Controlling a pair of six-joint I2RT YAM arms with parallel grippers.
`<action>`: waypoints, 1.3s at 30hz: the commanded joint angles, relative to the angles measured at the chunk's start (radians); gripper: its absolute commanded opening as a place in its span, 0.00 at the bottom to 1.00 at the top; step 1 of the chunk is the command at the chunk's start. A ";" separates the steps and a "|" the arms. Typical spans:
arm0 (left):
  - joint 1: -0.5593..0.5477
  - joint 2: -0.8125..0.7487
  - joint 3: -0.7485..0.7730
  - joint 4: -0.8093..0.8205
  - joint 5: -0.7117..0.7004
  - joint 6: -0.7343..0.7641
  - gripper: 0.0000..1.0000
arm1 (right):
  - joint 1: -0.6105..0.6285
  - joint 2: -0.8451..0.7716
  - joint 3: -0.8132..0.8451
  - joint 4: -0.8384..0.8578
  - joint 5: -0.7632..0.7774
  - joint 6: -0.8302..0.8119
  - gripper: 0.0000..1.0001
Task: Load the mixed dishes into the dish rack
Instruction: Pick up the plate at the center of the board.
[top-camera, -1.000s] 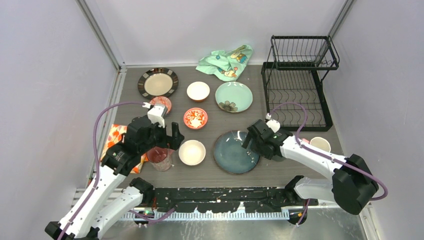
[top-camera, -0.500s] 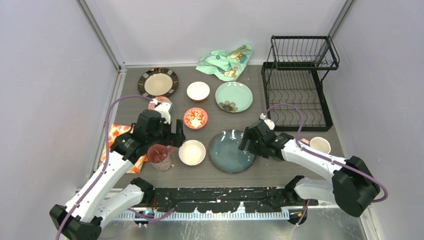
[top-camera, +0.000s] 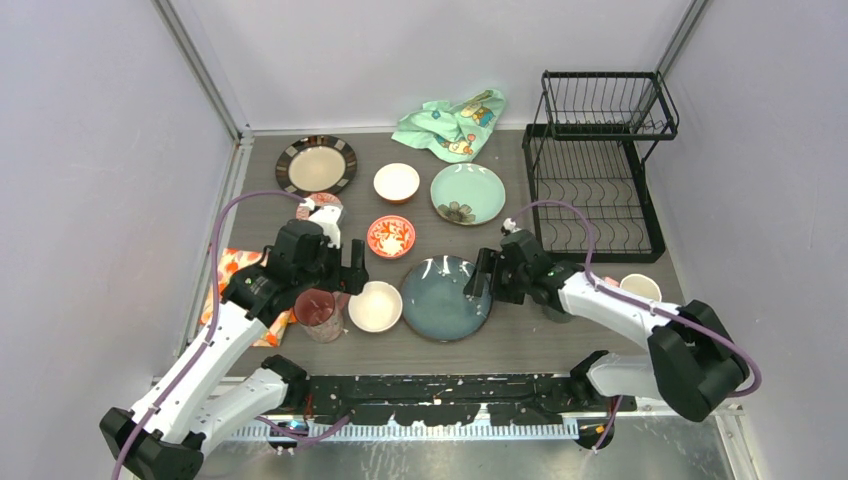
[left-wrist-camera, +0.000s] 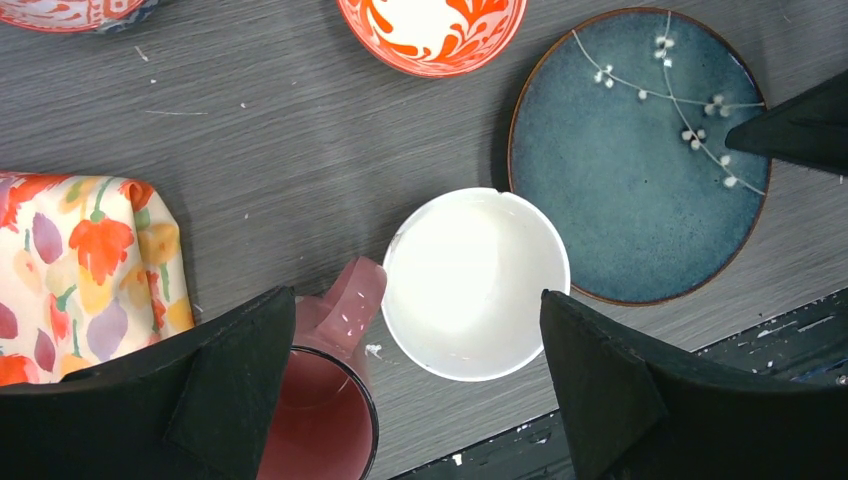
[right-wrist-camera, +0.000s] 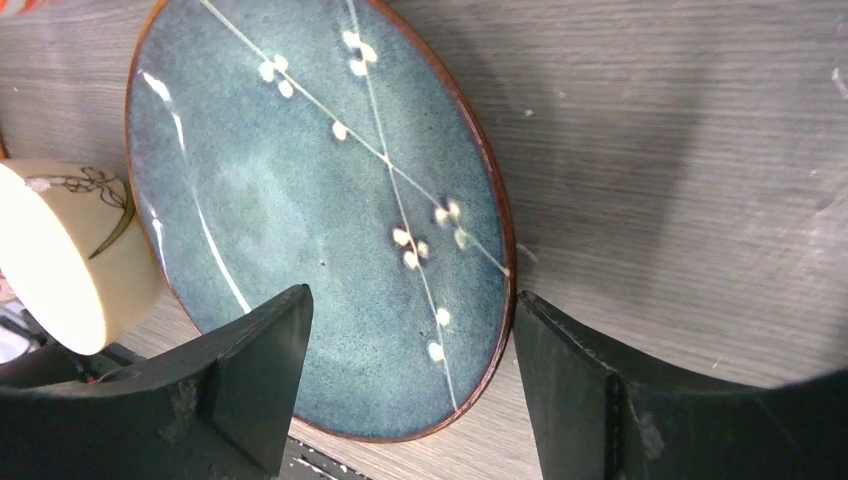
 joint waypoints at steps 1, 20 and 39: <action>-0.002 -0.015 0.026 0.012 -0.002 0.002 0.93 | -0.122 0.029 0.020 0.122 -0.191 -0.064 0.77; -0.002 -0.053 -0.006 -0.012 0.021 0.021 0.93 | -0.228 0.320 0.237 0.031 -0.490 -0.342 0.67; -0.002 -0.055 -0.013 -0.005 0.096 0.015 0.93 | -0.272 0.482 0.272 0.054 -0.592 -0.419 0.41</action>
